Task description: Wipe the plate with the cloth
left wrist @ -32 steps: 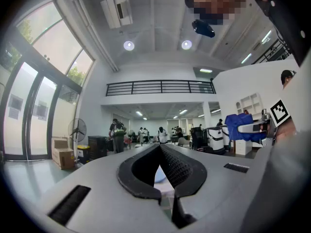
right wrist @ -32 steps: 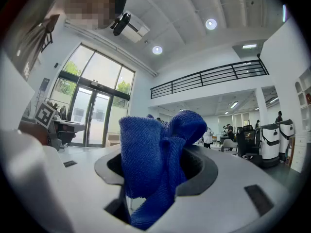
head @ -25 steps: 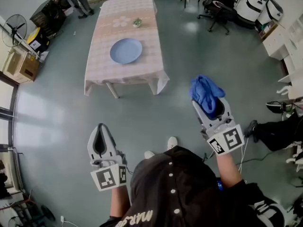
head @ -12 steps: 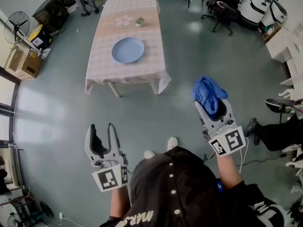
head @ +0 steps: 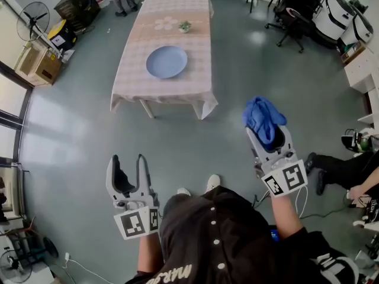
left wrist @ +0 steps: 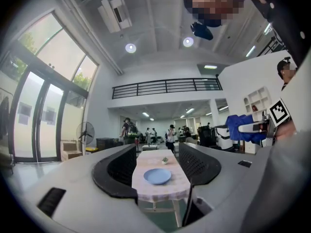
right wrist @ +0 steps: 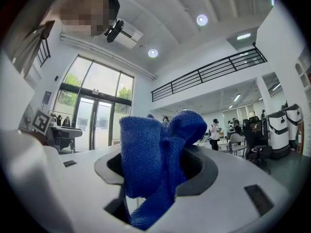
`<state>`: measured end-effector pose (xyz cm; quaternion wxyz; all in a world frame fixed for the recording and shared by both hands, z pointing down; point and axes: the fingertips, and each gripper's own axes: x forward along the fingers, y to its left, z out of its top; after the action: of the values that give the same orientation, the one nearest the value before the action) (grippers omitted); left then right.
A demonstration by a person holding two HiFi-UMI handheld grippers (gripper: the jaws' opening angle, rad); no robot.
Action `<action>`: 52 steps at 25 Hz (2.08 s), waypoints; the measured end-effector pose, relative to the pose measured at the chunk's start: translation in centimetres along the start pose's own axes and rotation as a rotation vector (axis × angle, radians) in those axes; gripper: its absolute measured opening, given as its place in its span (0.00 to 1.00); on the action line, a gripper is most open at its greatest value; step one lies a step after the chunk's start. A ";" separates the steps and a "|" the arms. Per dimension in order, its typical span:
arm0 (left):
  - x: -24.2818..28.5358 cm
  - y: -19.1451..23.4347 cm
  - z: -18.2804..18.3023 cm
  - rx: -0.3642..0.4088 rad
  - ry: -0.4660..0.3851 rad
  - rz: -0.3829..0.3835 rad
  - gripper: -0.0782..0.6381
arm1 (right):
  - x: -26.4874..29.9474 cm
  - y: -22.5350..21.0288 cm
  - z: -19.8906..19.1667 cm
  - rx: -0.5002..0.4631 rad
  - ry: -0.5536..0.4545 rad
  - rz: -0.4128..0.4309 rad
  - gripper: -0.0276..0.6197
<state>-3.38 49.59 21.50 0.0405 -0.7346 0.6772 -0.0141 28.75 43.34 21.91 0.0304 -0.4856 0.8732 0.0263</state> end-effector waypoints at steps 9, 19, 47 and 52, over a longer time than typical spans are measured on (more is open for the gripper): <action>0.7 -1.1 -0.1 0.015 -0.002 0.032 0.48 | 1.3 -1.2 -1.0 -0.023 0.012 0.066 0.41; 6.1 1.6 -1.7 0.001 -0.023 0.016 0.48 | 6.3 -1.4 -1.0 -0.089 0.011 0.067 0.41; 20.5 15.9 -2.5 0.009 -0.018 -0.088 0.48 | 23.7 2.1 -0.8 -0.105 0.009 -0.034 0.41; 21.5 16.9 -4.1 0.003 0.021 -0.138 0.48 | 25.0 3.0 -1.9 -0.102 0.033 -0.056 0.41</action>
<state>-18.72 26.67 23.48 0.0335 -0.7793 0.6253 -0.0258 13.02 23.63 21.89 -0.0082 -0.5113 0.8571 0.0620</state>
